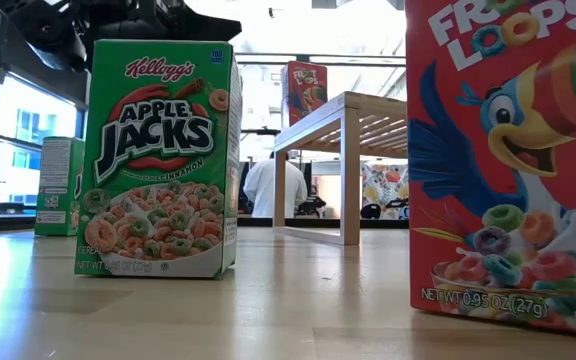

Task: Stack cereal on shelf
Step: Put the middle right blue cereal box on the shelf

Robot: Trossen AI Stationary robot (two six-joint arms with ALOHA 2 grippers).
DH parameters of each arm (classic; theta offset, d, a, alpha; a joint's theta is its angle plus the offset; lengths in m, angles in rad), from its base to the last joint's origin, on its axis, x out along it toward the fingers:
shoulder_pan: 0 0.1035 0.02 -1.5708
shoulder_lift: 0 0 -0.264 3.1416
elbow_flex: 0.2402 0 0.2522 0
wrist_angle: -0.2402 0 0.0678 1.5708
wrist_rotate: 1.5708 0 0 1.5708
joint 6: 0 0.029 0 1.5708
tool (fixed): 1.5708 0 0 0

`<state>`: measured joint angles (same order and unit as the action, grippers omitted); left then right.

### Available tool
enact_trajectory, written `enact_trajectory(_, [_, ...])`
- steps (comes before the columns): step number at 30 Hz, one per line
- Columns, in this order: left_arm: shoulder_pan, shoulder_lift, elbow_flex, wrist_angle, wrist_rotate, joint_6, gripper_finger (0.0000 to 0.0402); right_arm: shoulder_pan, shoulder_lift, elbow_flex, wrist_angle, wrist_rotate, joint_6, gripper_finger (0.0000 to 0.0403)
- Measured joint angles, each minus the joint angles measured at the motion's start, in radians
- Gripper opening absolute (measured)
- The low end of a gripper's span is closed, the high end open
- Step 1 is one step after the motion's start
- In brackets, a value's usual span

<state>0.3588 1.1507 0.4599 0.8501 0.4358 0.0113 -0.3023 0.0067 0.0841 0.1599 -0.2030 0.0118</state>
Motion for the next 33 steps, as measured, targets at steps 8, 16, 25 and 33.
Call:
enact_trajectory(8, [0.008, 0.0, 0.0, -0.001, 0.0, -0.004, 0.0, 0.0, 0.011, 0.001, 0.141, -0.021, 0.219, 0.0])
enact_trajectory(16, [0.008, 0.0, 0.0, -0.014, 0.0, -0.009, 0.0, 0.023, 0.072, 0.002, 0.18, -0.007, 0.127, 0.0])
enact_trajectory(25, [0.008, 0.0, 0.0, -0.043, 0.0, -0.008, 0.0, 0.131, 0.169, 0.002, 0.216, 0.058, 0.057, 0.0023])
enact_trajectory(33, [0.008, 0.0, 0.0, -0.04, 0.0, 0.0, 0.0, 0.212, 0.218, 0.002, 0.218, 0.195, 0.014, 0.0092])
